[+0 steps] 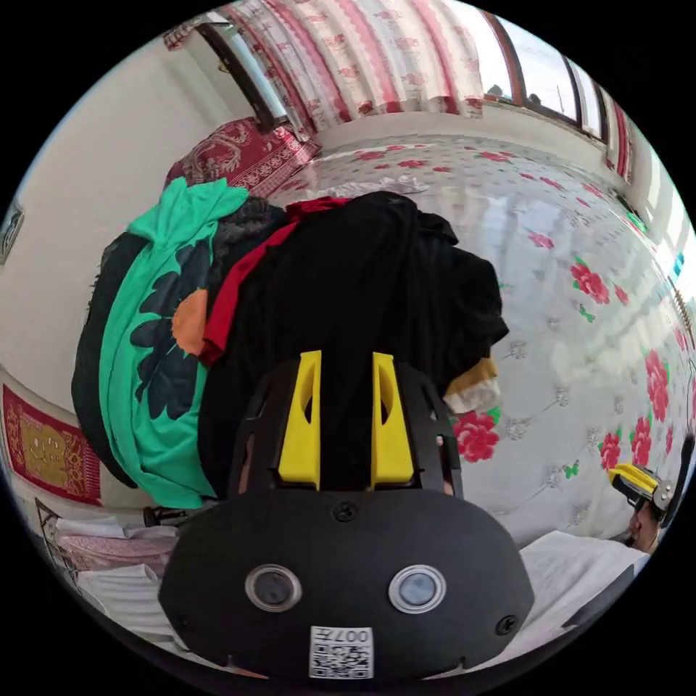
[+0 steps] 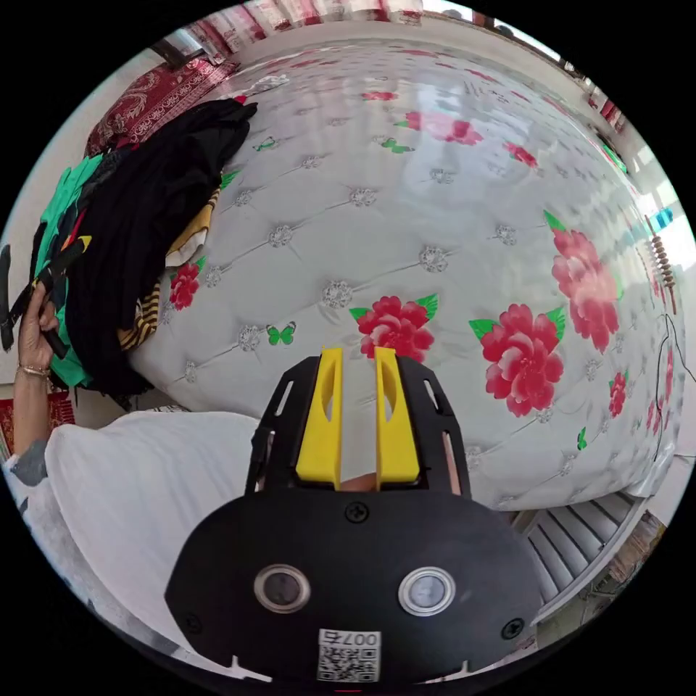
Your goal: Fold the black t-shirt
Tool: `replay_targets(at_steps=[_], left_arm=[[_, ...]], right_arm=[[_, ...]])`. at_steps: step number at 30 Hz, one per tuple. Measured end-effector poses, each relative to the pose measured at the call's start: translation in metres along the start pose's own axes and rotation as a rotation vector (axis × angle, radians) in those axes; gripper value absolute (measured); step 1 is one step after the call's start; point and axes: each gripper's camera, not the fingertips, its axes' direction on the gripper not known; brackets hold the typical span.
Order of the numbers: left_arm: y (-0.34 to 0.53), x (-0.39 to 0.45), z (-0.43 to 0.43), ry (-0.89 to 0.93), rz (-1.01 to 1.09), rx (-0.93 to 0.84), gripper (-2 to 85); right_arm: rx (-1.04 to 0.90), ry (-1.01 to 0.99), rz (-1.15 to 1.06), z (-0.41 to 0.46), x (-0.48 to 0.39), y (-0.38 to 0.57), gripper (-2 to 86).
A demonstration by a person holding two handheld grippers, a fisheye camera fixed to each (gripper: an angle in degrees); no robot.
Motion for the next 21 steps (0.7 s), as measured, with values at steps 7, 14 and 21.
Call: replay_targets(at_steps=[7,14,21], left_arm=[[-0.037,-0.032,0.079,-0.150,0.089,-0.147,12.4],[-0.040,-0.027,0.003,0.115,0.269,-0.012,1.1],[-0.002,0.004,-0.159,0.814,0.594,0.242,0.0]], right_arm=[[0.043,0.004,-0.040,-0.027,-0.001,0.011,5.6],[0.155,0.003,-0.104,-0.082,-0.019,0.016,7.0],[0.360,-0.174,-0.242,-0.162,-0.032,0.030,9.8]])
